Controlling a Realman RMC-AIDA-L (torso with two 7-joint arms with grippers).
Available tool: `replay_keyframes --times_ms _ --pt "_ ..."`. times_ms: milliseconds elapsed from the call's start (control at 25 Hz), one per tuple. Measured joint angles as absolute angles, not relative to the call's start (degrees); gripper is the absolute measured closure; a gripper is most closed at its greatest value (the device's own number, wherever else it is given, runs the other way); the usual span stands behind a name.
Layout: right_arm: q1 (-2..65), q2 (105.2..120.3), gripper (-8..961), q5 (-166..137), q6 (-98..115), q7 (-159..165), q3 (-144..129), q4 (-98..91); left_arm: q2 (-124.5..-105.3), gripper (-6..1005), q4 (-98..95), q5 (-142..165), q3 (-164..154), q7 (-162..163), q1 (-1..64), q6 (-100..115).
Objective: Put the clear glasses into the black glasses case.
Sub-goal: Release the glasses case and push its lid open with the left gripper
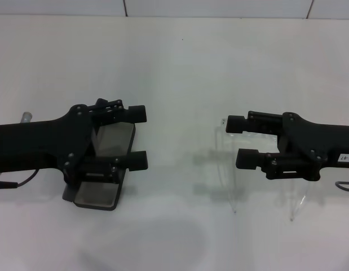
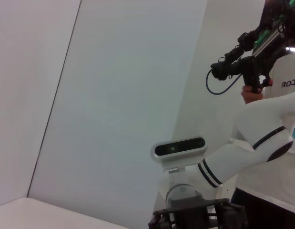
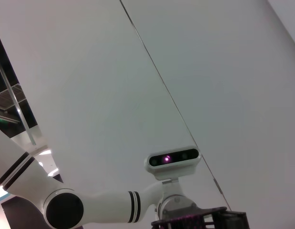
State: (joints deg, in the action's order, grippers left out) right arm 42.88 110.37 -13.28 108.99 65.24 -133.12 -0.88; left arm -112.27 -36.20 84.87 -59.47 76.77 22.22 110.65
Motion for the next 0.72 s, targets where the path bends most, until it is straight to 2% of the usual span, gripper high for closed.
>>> replay_keyframes --times_ms 600,720 --pt "42.88 110.28 183 -13.36 109.53 64.53 -133.15 -0.75 -112.8 126 -36.22 84.74 -58.89 76.55 22.02 110.74" --pt "41.41 108.72 183 -12.79 111.24 62.48 -131.97 0.4 -113.09 127 -36.8 84.14 -55.12 78.68 22.02 110.85"
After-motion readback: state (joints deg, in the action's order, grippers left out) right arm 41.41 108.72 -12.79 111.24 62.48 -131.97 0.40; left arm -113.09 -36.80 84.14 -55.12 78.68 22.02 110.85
